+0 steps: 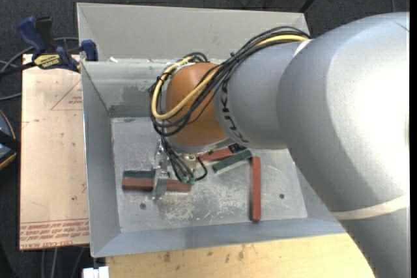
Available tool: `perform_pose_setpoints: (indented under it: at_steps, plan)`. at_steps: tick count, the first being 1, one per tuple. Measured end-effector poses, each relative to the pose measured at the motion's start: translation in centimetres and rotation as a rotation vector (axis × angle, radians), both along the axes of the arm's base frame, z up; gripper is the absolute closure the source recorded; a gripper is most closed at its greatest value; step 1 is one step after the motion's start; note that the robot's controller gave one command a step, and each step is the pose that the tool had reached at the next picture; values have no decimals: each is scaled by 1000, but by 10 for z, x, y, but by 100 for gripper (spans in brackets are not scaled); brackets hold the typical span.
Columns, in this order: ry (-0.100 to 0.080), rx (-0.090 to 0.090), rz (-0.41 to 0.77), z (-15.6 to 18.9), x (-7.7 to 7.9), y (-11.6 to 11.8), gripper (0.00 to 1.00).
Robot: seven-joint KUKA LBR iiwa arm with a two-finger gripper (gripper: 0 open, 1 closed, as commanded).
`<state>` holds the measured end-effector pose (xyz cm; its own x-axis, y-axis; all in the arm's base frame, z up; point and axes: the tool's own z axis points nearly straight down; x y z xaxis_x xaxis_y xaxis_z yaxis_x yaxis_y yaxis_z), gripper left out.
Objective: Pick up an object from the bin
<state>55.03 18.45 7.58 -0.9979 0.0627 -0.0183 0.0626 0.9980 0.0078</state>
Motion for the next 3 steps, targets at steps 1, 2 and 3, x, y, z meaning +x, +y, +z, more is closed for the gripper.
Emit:
perform_pose_setpoints:
  at_steps: [1,2,3]
  plan:
    - [0,0,0,0,0,0,100]
    - [5,-1,0,3,-1,0,100]
    - [22,-7,0,20,-4,-1,100]
